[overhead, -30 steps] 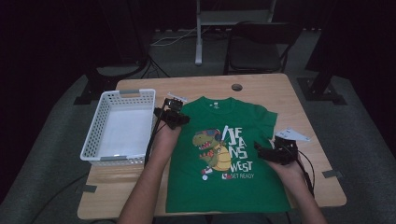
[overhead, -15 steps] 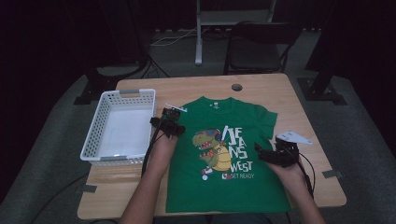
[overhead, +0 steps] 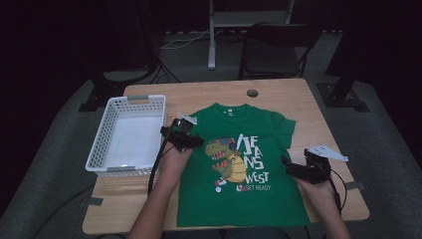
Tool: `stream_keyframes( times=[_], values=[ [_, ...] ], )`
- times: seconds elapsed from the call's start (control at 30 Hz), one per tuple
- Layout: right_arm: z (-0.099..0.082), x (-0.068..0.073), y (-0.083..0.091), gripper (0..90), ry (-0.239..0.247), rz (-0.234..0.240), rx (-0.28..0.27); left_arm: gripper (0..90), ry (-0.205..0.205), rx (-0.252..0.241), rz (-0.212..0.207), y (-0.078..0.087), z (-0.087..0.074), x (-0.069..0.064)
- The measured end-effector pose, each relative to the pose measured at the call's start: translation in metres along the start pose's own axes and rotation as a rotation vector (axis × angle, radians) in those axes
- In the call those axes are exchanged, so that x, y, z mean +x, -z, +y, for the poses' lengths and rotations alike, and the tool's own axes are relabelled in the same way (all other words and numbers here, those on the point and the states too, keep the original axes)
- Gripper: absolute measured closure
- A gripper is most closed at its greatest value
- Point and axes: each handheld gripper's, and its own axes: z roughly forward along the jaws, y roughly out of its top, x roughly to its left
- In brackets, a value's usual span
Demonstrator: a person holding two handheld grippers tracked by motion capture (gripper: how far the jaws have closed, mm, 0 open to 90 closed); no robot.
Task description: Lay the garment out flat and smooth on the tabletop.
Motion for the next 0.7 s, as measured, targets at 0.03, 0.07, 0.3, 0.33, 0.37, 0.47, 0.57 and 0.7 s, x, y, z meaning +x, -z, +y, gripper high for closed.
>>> stream_keyframes(
  times=[0.03, 0.07, 0.3, 0.33, 0.37, 0.47, 0.57, 0.7],
  values=[
    [-0.001, -0.002, 0.001, 11.0, -0.004, -0.003, 0.0, 11.7, -0.002, -0.006, -0.007, 0.002, -0.001, -0.001],
    [-0.002, -0.003, 0.002, 11.0, -0.006, -0.005, -0.001, 11.7, -0.003, -0.02, -0.01, 0.004, -0.002, -0.002],
    [-0.004, -0.011, 0.01, 11.0, -0.017, -0.029, -0.005, 11.7, -0.021, -0.097, -0.073, 0.022, -0.008, -0.007],
    [-0.004, -0.012, 0.012, 11.0, -0.016, -0.033, -0.006, 11.7, -0.021, -0.107, -0.087, 0.025, -0.01, -0.007],
    [-0.004, -0.014, 0.013, 11.0, -0.016, -0.036, -0.009, 11.7, -0.027, -0.116, -0.098, 0.029, -0.011, -0.008],
    [-0.005, -0.017, 0.016, 11.0, -0.018, -0.045, -0.011, 11.7, -0.035, -0.126, -0.125, 0.037, -0.017, -0.01],
    [-0.007, -0.02, 0.018, 11.0, -0.029, -0.052, -0.015, 11.7, -0.032, -0.136, -0.132, 0.043, -0.023, -0.01],
    [-0.009, -0.022, 0.02, 11.0, -0.036, -0.057, -0.025, 11.7, -0.03, -0.136, -0.15, 0.048, -0.032, -0.011]
  ],
)
